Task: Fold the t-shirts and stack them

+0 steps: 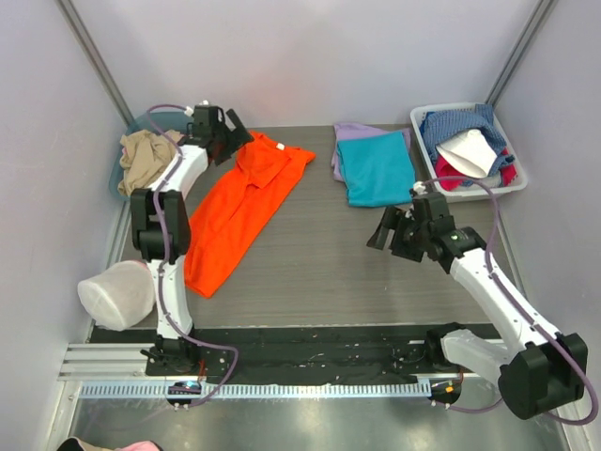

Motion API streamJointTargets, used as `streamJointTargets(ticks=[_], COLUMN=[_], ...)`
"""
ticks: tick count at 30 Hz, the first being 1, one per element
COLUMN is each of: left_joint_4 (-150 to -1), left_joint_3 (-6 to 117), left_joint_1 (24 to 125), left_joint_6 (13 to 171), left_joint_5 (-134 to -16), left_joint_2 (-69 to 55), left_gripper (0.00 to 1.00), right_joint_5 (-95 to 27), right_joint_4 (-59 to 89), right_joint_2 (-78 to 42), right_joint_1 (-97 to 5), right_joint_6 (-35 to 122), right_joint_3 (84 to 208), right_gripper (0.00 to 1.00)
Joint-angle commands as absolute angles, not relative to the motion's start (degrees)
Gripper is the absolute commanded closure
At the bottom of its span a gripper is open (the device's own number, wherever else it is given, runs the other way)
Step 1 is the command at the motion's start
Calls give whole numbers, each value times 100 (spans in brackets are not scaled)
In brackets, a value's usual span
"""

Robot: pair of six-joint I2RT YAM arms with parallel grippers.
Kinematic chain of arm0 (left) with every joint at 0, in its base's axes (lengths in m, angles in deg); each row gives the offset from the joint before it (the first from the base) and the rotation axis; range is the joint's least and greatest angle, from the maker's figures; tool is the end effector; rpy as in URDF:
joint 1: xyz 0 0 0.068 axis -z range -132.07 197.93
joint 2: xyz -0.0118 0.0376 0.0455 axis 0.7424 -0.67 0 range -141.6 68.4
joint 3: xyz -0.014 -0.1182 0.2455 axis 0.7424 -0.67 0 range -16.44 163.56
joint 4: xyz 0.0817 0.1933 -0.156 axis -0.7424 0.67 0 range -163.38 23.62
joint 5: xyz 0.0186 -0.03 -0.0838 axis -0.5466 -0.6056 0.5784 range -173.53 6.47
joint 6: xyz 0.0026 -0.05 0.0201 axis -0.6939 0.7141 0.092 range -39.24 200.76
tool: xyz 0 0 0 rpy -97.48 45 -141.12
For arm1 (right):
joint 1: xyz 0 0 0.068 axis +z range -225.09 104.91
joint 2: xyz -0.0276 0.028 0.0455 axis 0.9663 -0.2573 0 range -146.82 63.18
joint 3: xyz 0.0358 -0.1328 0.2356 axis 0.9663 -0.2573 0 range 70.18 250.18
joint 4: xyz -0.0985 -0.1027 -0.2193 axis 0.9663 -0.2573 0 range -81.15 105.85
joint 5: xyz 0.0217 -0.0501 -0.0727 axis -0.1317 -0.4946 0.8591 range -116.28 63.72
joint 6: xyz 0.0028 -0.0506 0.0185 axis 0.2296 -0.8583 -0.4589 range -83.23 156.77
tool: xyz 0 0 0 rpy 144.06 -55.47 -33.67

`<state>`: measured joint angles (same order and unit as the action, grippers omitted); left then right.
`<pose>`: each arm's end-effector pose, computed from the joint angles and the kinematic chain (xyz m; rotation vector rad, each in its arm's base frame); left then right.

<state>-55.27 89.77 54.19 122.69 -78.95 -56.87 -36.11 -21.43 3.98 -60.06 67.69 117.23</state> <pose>0.5077 -0.0584 0.2395 -0.6535 2.1776 -0.5437 0.1991 0.0598 0.2645 0.2666 2.4845 0.5579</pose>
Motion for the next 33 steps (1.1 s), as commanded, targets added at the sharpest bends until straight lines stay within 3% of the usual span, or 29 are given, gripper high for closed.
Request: streamJointTargets(ticks=[1, 7, 15, 20, 33], left_joint_4=[-5510, -4535, -3787, -3551, -2688], left_joint_3=[8736, 8253, 6522, 5731, 5624], left_joint_1=[5444, 5716, 6665, 6762, 6771], left_joint_6=[12075, 11688, 11424, 11644, 11407], left_joint_5=[-7852, -7816, -8651, -8669, -8950], left_joint_2=[-4473, -3128, -966, 254, 1136], left_gripper=[0, 0, 0, 0, 0], right_joint_5=[-3359, -2822, -1549, -1134, -738], right_joint_4=[-1194, 510, 1854, 2165, 1946], right_joint_2=[-35, -1169, -2918, -3999, -5950], right_joint_1=[-4867, -3256, -1499, -1032, -794], right_joint_6=[7341, 8562, 9854, 10269, 10849], right_joint_3=[11747, 11712, 12291, 12941, 14734], right_gripper=[20, 19, 20, 19, 21])
